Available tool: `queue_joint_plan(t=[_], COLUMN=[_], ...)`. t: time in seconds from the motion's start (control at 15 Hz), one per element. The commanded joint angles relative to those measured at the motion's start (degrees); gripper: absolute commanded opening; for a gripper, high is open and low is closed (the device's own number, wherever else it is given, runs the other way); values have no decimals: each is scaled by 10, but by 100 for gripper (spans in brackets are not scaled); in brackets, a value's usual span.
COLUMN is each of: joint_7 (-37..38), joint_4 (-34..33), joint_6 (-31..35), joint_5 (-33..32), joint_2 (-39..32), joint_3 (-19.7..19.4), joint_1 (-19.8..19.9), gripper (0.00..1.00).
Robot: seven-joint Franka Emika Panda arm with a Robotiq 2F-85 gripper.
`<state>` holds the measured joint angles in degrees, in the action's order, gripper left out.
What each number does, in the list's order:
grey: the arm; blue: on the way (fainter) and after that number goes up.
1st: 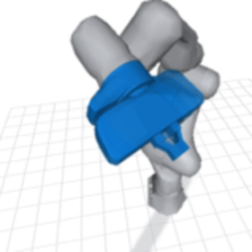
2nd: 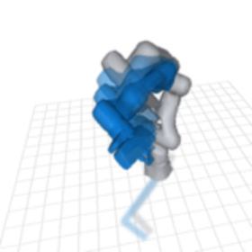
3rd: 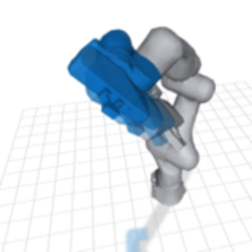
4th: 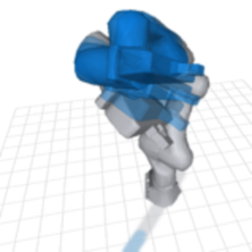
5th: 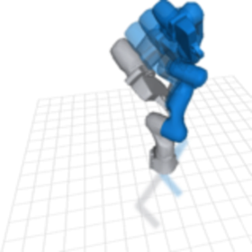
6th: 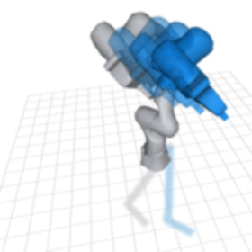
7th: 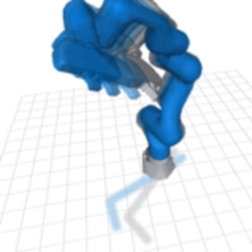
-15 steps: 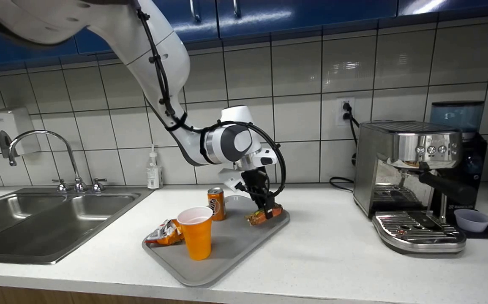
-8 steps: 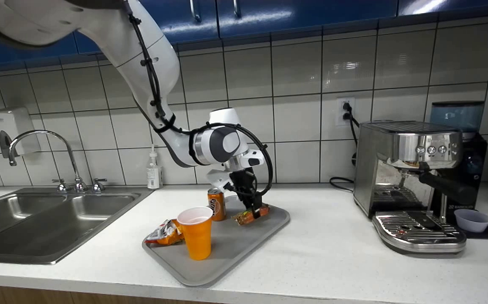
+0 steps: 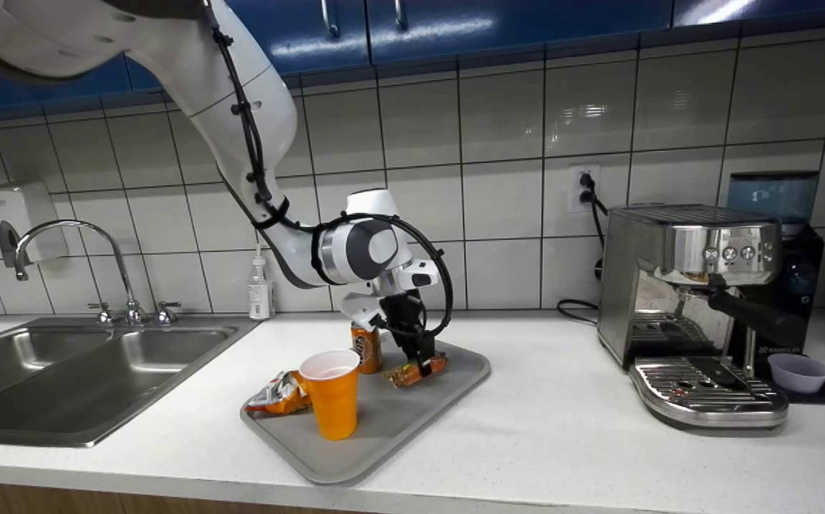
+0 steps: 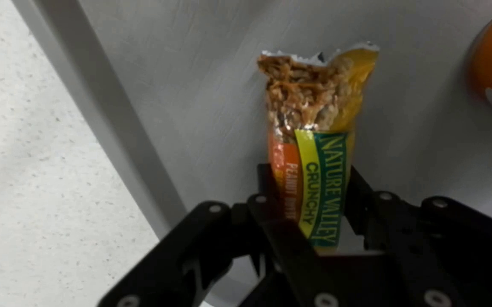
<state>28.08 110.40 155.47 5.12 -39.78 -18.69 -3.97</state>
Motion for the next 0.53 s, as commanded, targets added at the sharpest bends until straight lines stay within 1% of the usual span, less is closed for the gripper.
queue_joint_plan(t=[0.0,0.07,0.27,0.33,0.47], joint_7=[8,8,7,6,6], joint_4=[15,16,22,24,30], joint_6=[4,4,7,10,15], joint_5=[-11,-10,-9,-10,-11], joint_2=[14,15,23,26,32], joint_3=[-2,-2,-1,-2,-4], joint_1=[-3,-3,-3,-3,-5], gripper=[68,73,96,99,100])
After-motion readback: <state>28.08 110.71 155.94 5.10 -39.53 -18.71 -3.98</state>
